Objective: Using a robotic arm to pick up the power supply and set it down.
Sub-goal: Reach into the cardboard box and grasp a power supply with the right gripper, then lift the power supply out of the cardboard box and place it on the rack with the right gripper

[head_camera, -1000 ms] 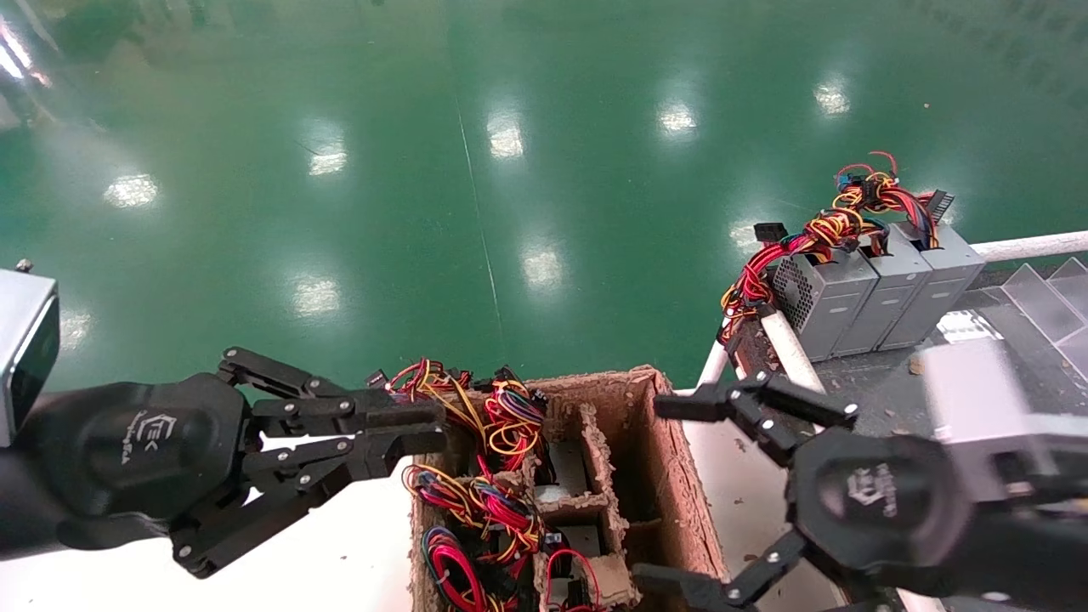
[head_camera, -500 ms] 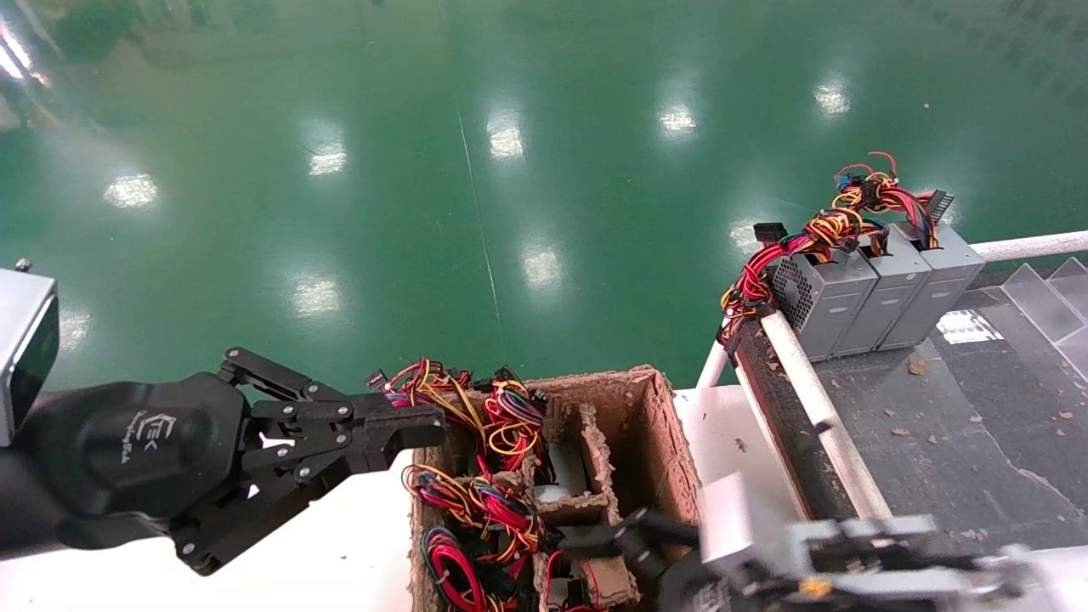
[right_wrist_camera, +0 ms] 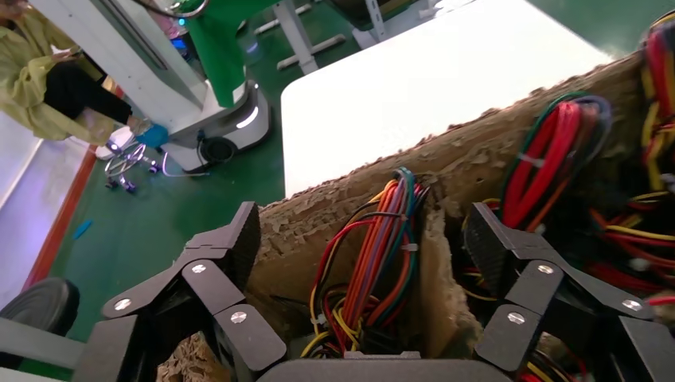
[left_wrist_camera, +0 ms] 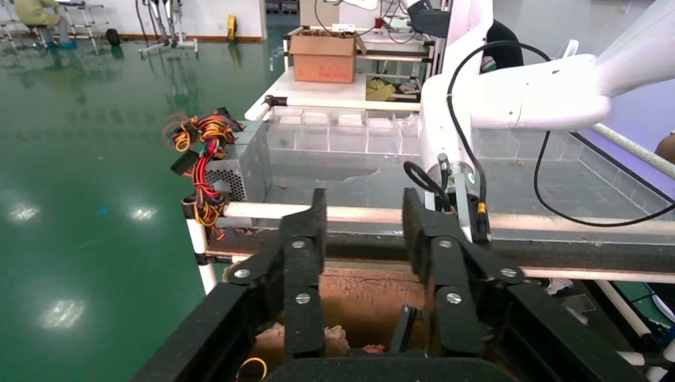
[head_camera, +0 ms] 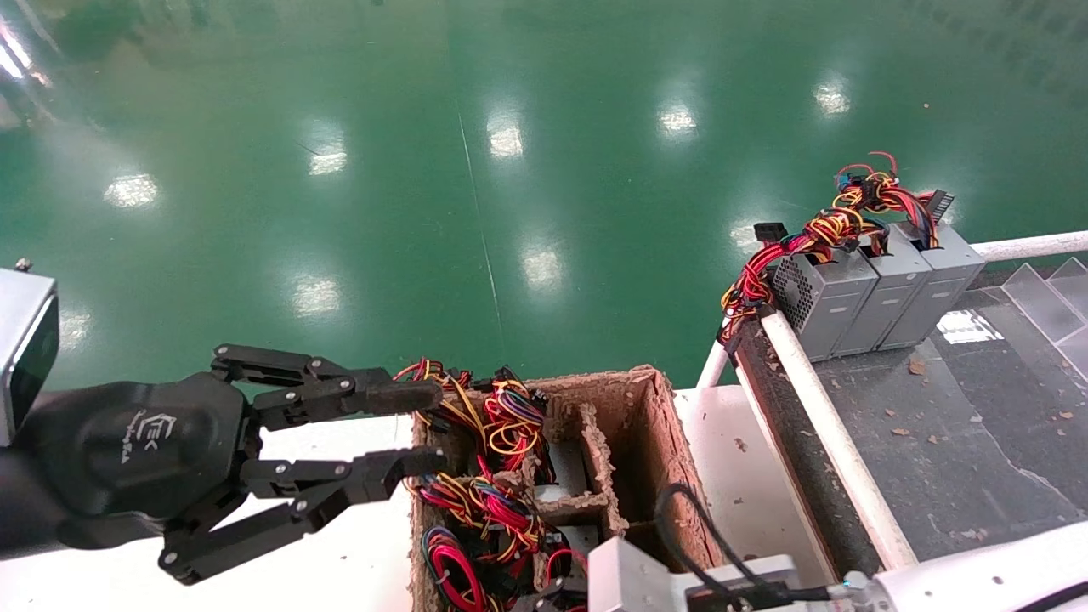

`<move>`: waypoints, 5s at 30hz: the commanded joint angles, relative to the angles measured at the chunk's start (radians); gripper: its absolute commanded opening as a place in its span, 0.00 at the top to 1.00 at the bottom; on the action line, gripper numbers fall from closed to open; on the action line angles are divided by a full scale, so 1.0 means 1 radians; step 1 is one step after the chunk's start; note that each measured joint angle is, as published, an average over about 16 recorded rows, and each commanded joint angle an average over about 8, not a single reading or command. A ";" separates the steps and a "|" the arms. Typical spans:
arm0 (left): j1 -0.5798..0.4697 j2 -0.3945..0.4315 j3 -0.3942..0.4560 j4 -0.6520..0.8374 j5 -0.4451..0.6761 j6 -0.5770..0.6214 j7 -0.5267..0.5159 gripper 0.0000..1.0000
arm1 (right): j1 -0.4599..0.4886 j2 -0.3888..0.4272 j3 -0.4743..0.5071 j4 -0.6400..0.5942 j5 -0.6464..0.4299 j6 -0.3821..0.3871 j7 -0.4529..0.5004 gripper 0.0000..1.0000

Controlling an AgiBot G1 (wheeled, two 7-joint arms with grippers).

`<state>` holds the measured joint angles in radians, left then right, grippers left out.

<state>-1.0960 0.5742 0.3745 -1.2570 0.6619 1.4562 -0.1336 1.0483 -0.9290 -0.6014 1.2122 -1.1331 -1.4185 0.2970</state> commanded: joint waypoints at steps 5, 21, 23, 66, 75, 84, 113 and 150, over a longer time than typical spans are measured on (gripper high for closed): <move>0.000 0.000 0.000 0.000 0.000 0.000 0.000 0.00 | -0.003 -0.027 -0.023 0.000 -0.033 0.010 0.003 1.00; 0.000 0.000 0.000 0.000 0.000 0.000 0.000 0.00 | -0.019 -0.037 -0.040 0.046 -0.098 0.072 0.022 1.00; 0.000 0.000 0.000 0.000 0.000 0.000 0.000 0.00 | -0.020 -0.038 -0.042 0.049 -0.107 0.081 0.023 1.00; 0.000 0.000 0.000 0.000 0.000 0.000 0.000 0.00 | -0.056 0.164 0.243 0.080 0.350 0.040 -0.011 1.00; 0.000 0.000 0.000 0.000 0.000 0.000 0.000 0.00 | -0.018 0.264 0.348 0.055 0.442 0.026 -0.044 1.00; 0.000 0.000 0.000 0.000 0.000 0.000 0.000 0.00 | 0.019 0.393 0.444 0.000 0.453 0.042 -0.105 1.00; 0.000 0.000 0.001 0.000 0.000 0.000 0.000 0.00 | -0.057 0.542 0.503 -0.354 0.303 0.137 -0.318 1.00; 0.000 0.000 0.001 0.000 -0.001 0.000 0.000 0.00 | 0.414 0.304 0.308 -0.654 0.037 0.042 -0.378 0.00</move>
<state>-1.0962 0.5738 0.3753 -1.2570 0.6613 1.4559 -0.1332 1.4590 -0.6237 -0.2916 0.5607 -1.0922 -1.3766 -0.0796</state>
